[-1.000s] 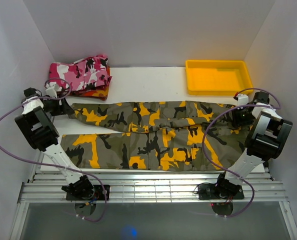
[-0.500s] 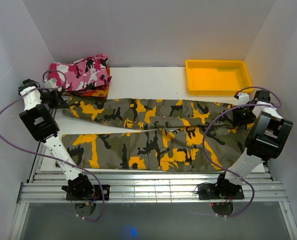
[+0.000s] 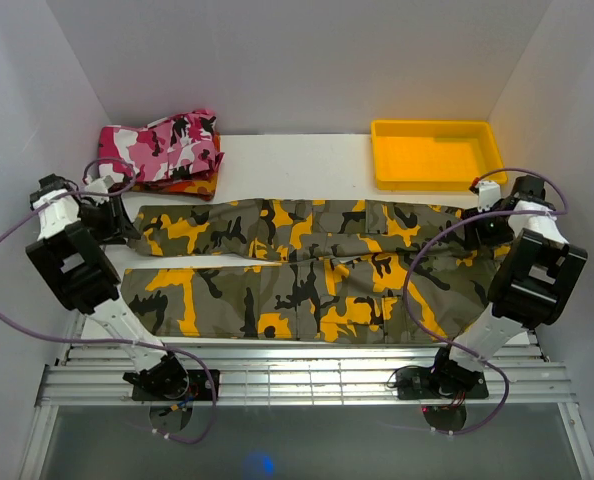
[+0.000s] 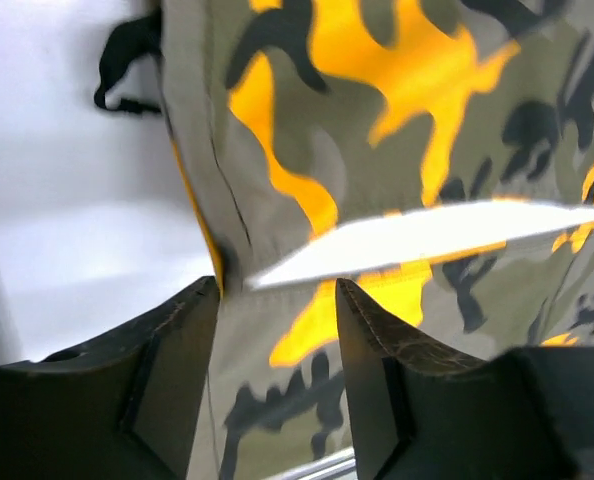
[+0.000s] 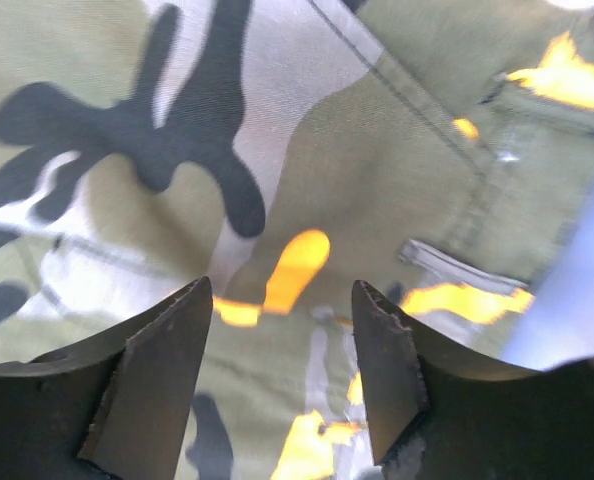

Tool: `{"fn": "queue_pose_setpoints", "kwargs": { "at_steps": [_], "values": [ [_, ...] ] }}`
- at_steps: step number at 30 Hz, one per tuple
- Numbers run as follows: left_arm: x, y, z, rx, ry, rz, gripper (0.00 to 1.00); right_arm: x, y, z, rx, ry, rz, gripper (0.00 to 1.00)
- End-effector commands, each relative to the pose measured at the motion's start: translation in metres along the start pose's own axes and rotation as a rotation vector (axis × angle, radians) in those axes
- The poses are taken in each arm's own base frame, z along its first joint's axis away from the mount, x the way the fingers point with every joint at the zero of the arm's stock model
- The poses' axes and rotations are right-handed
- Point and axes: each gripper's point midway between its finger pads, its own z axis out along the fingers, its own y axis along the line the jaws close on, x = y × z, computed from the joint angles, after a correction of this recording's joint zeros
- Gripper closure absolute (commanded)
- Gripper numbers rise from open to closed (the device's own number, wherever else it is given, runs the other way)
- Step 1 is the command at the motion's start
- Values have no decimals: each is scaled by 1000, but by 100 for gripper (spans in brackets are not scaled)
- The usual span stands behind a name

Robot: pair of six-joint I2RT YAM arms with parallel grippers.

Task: Fold and stack the trousers
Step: Flatten the trousers out

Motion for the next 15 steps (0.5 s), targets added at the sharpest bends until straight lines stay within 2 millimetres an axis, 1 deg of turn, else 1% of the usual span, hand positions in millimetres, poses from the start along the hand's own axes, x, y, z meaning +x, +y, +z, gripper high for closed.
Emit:
{"fn": "queue_pose_setpoints", "kwargs": {
  "at_steps": [1,2,3,4,5,6,7,8,9,11,12,13,15],
  "values": [
    [-11,-29,-55,-72,-137,263,39,-40,1,-55,39,-122,-122,35],
    [19,-29,-45,-61,-59,263,40,-36,2,-60,48,-110,-155,33],
    [31,-30,-50,-79,-45,272,40,-27,3,-62,58,-89,-171,30],
    [47,-27,-48,-96,-16,265,41,-25,4,-69,76,-90,-197,26],
    [60,-26,-45,-95,0,264,42,-17,7,-71,75,-66,-212,25],
    [88,-28,-34,-70,54,245,44,-6,10,-70,65,-34,-246,25],
    [97,-32,-36,-73,49,248,44,-1,14,-74,63,-26,-265,28],
    [107,-34,-32,-65,57,244,45,10,20,-75,41,4,-271,30],
    [125,-36,-24,-52,89,214,46,21,25,-74,27,32,-293,35],
    [137,-36,-18,-49,103,190,46,36,34,-73,-14,79,-302,39],
    [148,-38,-13,-35,125,163,47,50,42,-73,-56,125,-308,41],
    [153,-36,-8,-35,142,146,47,61,47,-70,-79,160,-303,43],
    [160,-30,0,-44,165,131,47,79,52,-65,-99,216,-303,45]
  ]
}}
